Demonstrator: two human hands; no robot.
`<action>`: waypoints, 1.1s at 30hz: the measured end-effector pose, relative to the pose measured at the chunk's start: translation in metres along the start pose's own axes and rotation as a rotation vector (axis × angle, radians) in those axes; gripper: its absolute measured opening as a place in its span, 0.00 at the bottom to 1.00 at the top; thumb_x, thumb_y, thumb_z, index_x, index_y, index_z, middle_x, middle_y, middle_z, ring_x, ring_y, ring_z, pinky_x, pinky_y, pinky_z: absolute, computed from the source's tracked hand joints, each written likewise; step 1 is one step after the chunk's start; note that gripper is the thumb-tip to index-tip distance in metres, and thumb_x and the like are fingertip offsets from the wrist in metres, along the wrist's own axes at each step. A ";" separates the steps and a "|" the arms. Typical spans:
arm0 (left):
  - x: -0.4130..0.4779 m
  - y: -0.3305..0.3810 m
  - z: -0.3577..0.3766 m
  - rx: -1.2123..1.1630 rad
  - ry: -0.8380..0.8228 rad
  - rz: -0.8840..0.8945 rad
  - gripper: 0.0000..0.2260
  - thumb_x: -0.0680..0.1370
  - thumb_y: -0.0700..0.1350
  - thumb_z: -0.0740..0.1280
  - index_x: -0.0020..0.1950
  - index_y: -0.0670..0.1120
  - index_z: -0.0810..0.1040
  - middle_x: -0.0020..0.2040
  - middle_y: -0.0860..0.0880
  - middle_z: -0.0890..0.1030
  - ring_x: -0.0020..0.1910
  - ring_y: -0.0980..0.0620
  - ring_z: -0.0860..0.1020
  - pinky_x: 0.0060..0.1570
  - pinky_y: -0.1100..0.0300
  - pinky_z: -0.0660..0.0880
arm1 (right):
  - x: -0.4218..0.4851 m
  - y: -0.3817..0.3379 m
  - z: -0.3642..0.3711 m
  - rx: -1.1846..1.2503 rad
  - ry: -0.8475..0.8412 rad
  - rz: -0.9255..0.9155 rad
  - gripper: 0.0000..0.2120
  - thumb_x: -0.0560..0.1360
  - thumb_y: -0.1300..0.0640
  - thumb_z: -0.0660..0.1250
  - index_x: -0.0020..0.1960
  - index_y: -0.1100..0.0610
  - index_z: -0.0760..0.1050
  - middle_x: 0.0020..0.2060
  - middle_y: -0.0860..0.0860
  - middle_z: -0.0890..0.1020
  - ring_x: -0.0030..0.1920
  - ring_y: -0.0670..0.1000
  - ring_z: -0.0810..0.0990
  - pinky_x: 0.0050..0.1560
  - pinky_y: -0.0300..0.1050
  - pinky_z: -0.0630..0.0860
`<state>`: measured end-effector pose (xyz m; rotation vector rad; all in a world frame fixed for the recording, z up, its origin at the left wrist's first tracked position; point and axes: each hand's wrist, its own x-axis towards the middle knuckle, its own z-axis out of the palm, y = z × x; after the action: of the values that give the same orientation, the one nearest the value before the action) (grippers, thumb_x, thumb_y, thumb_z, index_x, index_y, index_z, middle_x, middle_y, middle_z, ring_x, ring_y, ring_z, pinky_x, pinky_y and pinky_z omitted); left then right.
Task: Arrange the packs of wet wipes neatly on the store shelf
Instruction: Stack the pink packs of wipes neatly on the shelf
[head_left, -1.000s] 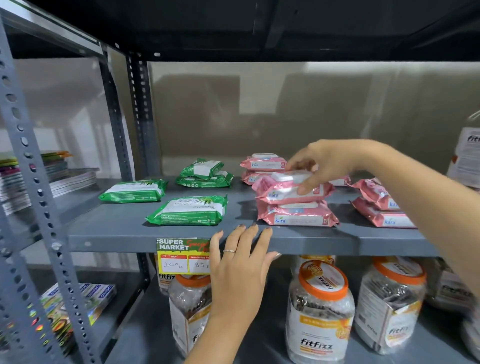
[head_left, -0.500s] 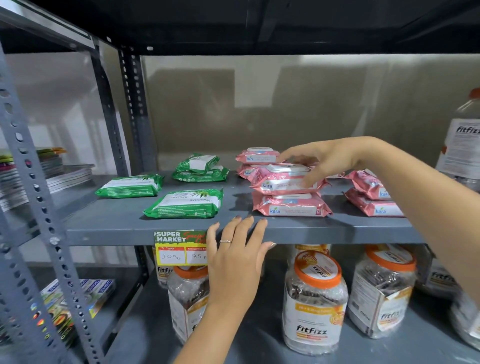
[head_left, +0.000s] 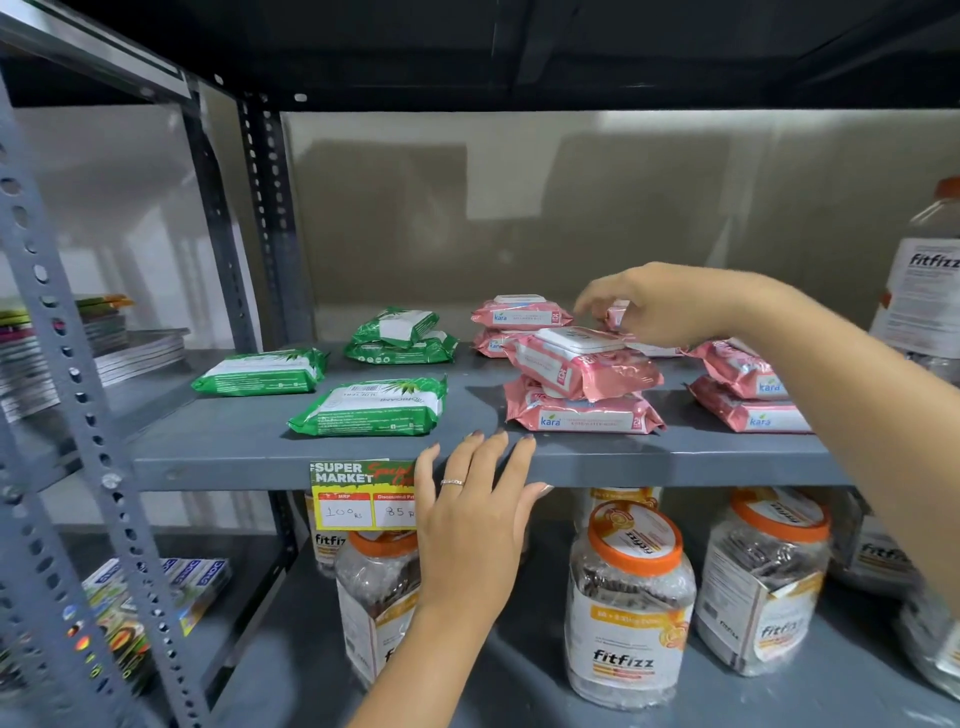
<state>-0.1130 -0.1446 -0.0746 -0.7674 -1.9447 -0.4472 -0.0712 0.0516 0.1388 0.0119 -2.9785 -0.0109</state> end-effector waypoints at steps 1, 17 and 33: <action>0.000 0.000 0.000 0.002 0.001 -0.001 0.16 0.79 0.55 0.63 0.62 0.50 0.78 0.58 0.50 0.80 0.61 0.47 0.76 0.65 0.45 0.64 | -0.002 0.004 -0.003 0.011 -0.061 -0.018 0.28 0.71 0.68 0.59 0.65 0.44 0.71 0.64 0.45 0.75 0.55 0.46 0.76 0.56 0.42 0.73; 0.001 0.001 0.000 0.019 0.003 -0.008 0.17 0.77 0.55 0.66 0.62 0.49 0.78 0.58 0.49 0.81 0.60 0.47 0.76 0.64 0.44 0.65 | 0.014 -0.007 0.013 0.035 0.052 -0.034 0.32 0.62 0.26 0.60 0.56 0.46 0.77 0.40 0.38 0.71 0.43 0.44 0.73 0.48 0.44 0.68; 0.002 0.002 -0.001 0.013 0.026 -0.006 0.17 0.78 0.55 0.60 0.61 0.49 0.79 0.57 0.49 0.81 0.59 0.47 0.77 0.64 0.44 0.65 | 0.016 0.004 0.014 0.131 -0.110 -0.025 0.35 0.65 0.37 0.71 0.69 0.40 0.64 0.60 0.45 0.69 0.61 0.50 0.69 0.61 0.48 0.69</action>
<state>-0.1111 -0.1431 -0.0724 -0.7440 -1.9242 -0.4464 -0.0894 0.0553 0.1273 0.0660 -3.0835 0.1863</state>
